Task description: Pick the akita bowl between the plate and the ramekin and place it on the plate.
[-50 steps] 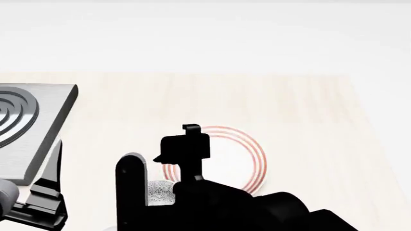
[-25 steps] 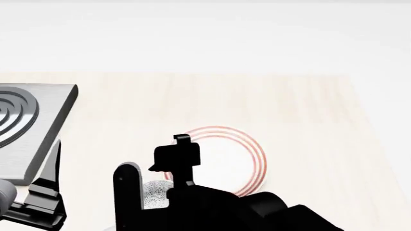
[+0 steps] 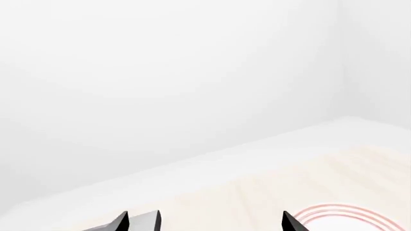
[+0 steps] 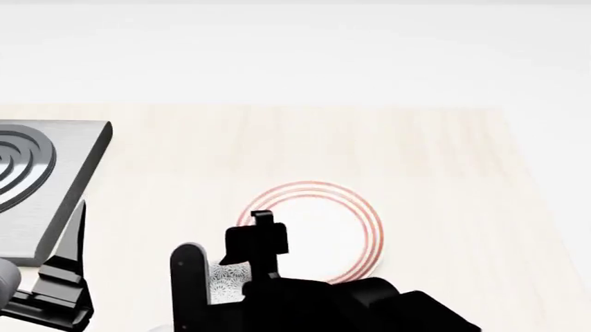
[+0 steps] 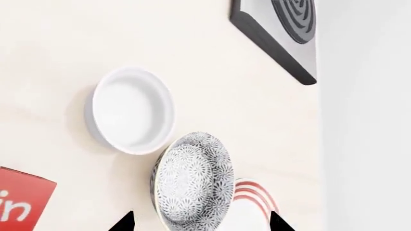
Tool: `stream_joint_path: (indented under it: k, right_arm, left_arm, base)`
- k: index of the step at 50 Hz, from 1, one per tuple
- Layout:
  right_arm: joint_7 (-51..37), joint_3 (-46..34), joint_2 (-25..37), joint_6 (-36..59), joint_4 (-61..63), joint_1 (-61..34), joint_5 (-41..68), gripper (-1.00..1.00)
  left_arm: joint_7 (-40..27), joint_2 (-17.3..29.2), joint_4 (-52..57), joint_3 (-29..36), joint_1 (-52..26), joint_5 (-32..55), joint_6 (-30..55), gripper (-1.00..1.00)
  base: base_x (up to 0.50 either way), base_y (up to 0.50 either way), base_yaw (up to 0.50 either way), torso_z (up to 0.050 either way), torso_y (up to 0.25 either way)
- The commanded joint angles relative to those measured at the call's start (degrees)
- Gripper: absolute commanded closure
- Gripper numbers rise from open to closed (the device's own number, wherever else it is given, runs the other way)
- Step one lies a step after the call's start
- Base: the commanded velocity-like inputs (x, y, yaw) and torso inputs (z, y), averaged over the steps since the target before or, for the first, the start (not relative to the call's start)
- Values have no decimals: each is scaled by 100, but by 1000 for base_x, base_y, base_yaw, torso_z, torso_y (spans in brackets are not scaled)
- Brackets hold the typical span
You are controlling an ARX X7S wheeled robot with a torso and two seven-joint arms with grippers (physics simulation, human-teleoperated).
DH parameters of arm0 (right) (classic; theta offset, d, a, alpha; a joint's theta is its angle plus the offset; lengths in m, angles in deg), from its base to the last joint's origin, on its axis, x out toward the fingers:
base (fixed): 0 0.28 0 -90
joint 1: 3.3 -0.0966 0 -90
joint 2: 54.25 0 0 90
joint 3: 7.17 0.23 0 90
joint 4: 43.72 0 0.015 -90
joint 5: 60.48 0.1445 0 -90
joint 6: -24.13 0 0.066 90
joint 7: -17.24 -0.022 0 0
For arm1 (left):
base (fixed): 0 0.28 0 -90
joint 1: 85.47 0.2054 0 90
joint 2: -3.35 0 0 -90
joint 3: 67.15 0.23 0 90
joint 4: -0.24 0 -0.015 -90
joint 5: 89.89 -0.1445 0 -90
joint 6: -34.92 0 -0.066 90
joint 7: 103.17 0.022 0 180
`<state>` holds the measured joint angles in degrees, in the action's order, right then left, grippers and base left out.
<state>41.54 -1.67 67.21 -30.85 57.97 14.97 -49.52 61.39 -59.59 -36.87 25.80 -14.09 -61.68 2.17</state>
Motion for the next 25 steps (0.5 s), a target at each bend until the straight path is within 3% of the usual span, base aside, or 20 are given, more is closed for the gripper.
stream_joint_path:
  k: [1,13,25]
  right_arm:
    - [269,65,-242,-93,-441,55,-93,-100]
    - [179,139,-527,-553,-1327,123,-171,-100]
    - [172,89,-643,-676,-1464,212,-196,-100]
  left_arm:
    - [196,-85,-13,-88,30,-38,-60,-100]
    - [191,-62,-50,-57,56,-27,-121,-100]
    - [180,-29,-26,-75,90,16,-158,-100]
  base:
    - [0,0,0,0,0]
    - [0,0,0,0,0]
    - [0,0,0,0,0]
